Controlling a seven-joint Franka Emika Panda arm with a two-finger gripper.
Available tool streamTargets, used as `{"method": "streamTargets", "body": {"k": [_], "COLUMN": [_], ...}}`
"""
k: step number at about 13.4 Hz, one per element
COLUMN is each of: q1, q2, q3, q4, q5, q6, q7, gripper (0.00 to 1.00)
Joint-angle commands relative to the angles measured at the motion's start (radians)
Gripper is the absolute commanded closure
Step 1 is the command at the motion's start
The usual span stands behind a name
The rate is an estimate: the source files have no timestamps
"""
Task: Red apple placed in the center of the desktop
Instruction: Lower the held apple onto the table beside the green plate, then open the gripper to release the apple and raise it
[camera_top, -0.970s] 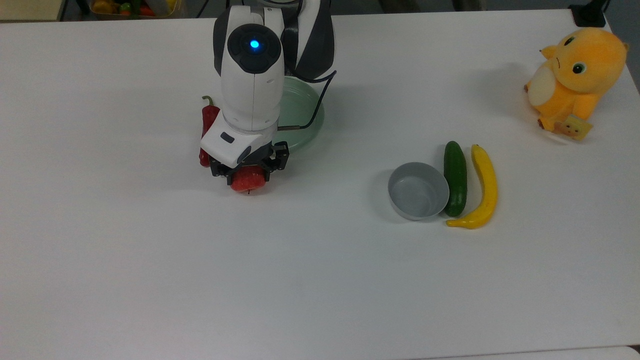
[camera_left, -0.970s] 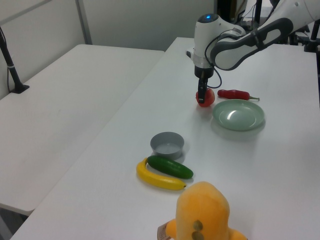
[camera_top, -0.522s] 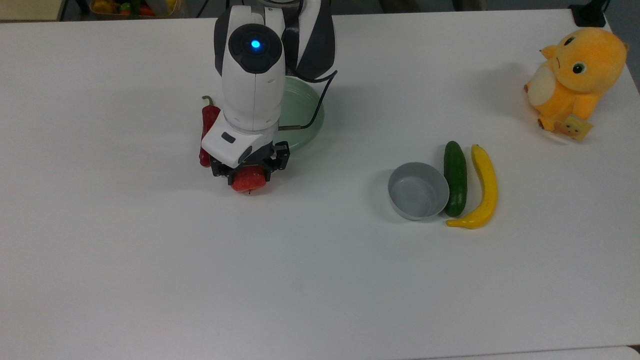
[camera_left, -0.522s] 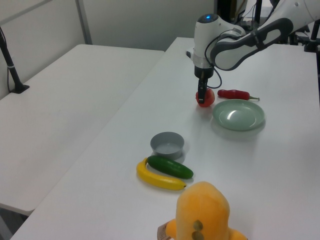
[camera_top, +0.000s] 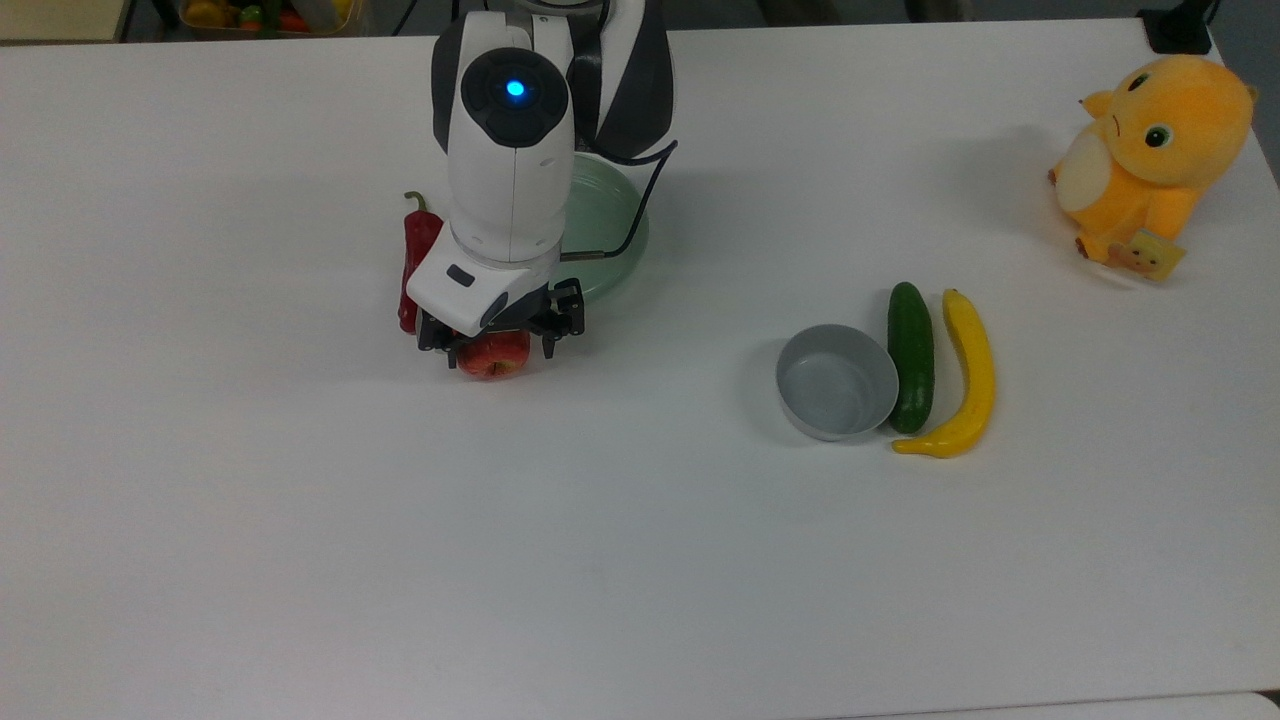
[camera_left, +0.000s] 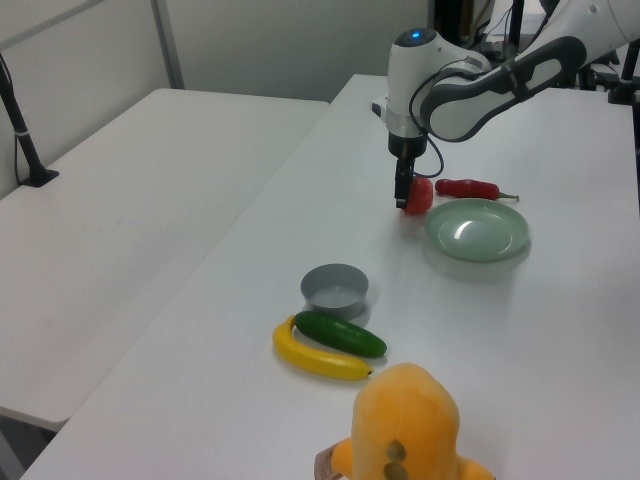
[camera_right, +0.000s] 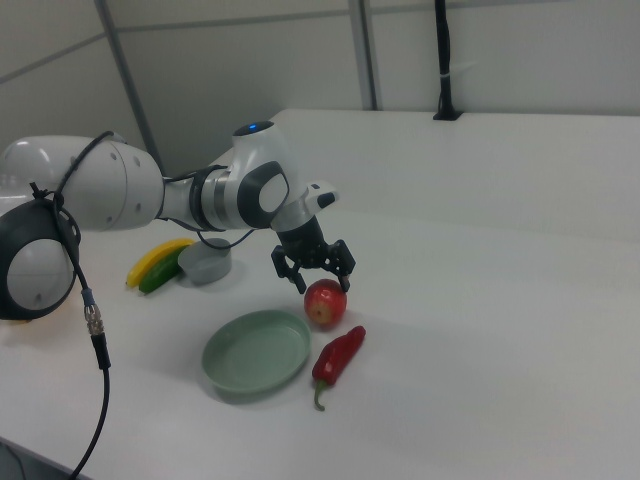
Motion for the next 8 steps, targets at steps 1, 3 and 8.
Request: {"method": "streamTargets", "body": {"k": [1,3,8], "q1": [0.008,0.008,0.008], "q2": [-0.014,-0.026,-0.107], "q3": [-0.006,-0.006,-0.002], "q4": [-0.011,-0.009,0.017], "q5": [-0.005,-0.004,0.007], "q6": [0.021,0.016,-0.048], "q7": [0.02,0.027,0.029], "gripper": [0.0,0.0,0.0]}}
